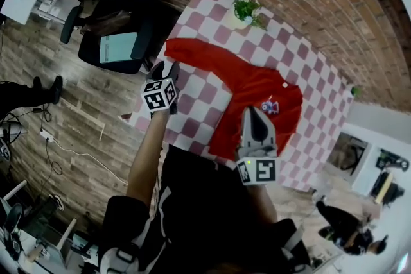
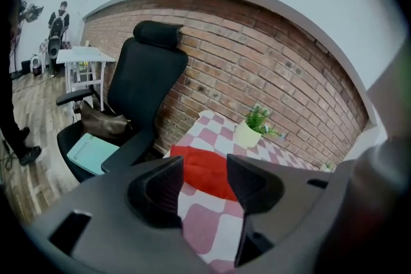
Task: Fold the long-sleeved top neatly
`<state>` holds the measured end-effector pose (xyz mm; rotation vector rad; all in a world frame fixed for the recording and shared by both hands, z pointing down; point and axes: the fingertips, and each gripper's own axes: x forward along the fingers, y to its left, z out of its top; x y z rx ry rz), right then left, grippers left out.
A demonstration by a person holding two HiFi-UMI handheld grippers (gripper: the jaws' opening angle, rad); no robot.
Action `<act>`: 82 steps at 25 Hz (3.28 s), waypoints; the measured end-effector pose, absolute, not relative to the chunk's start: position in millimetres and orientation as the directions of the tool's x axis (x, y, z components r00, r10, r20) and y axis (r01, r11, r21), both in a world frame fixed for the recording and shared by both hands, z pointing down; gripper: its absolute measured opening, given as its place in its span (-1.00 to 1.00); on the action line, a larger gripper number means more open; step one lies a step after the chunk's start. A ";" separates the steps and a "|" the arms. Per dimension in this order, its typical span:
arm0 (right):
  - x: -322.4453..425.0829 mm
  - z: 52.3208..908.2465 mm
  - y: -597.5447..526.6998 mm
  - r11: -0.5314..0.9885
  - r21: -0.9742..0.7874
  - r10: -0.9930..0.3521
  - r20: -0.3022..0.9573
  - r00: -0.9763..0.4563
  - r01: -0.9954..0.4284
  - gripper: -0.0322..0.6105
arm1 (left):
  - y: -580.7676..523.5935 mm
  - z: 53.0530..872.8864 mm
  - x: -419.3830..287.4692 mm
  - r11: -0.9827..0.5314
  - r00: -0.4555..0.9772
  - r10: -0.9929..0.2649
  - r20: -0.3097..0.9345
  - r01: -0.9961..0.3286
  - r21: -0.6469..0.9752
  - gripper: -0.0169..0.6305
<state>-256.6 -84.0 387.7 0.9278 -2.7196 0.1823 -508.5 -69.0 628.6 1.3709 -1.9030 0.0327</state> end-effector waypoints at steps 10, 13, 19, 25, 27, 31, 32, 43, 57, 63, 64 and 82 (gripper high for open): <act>-275.7 401.2 -107.3 0.760 -0.029 -0.611 0.307 -0.729 -0.649 -0.88 | -86.6 698.3 -533.5 0.540 -0.043 -0.712 0.701 -0.671 0.508 -0.35; -283.0 399.9 -110.1 0.760 -0.029 -0.613 0.300 -0.731 -0.650 -0.88 | -88.5 705.6 -538.3 0.556 -0.030 -0.706 0.707 -0.641 0.528 -0.35; -287.4 405.7 -113.1 0.750 -0.038 -0.620 0.307 -0.722 -0.660 -0.88 | -96.7 722.6 -547.6 0.585 -0.019 -0.689 0.725 -0.606 0.539 -0.35; -285.1 405.9 -117.5 0.737 -0.045 -0.634 0.300 -0.713 -0.675 -0.88 | -99.1 729.8 -548.9 0.588 -0.021 -0.671 0.742 -0.625 0.514 -0.48; -281.3 406.0 -119.0 0.729 -0.048 -0.642 0.299 -0.706 -0.683 -0.88 | -99.1 731.2 -550.5 0.590 -0.027 -0.669 0.743 -0.627 0.509 -0.62; -270.2 407.0 -119.7 0.712 -0.048 -0.659 0.298 -0.690 -0.701 -0.88 | -99.1 731.8 -551.8 0.584 -0.035 -0.665 0.746 -0.646 0.491 -0.80; -267.2 407.5 -119.6 0.707 -0.049 -0.664 0.298 -0.686 -0.706 -0.88 | -99.1 731.2 -551.8 0.582 -0.037 -0.665 0.746 -0.651 0.487 -0.81; -220.3 407.3 -116.9 0.647 -0.040 -0.723 0.285 -0.629 -0.762 -0.88 | -108.3 692.6 -538.1 0.481 -0.072 -0.725 0.685 -0.764 0.429 -0.85; -113.9 410.9 -101.1 0.460 -0.041 -0.830 0.334 -0.446 -0.887 -0.88 | -156.1 584.6 -447.6 0.103 0.021 -0.844 0.535 -0.974 0.202 -0.86; -68.0 421.2 -89.5 0.380 -0.026 -0.866 0.342 -0.365 -0.925 -0.88 | -162.1 566.4 -380.3 -0.068 0.147 -0.851 0.504 -0.983 0.171 -0.86; -60.5 423.0 -87.3 0.366 -0.030 -0.871 0.342 -0.354 -0.930 -0.88 | -162.7 563.2 -369.0 -0.093 0.164 -0.850 0.500 -0.982 0.164 -0.86; 49.0 422.5 -43.7 0.316 -0.066 -0.898 0.301 -0.320 -0.947 -0.88 | -131.5 488.4 -200.3 -0.334 0.323 -0.858 0.398 -0.941 0.044 -0.86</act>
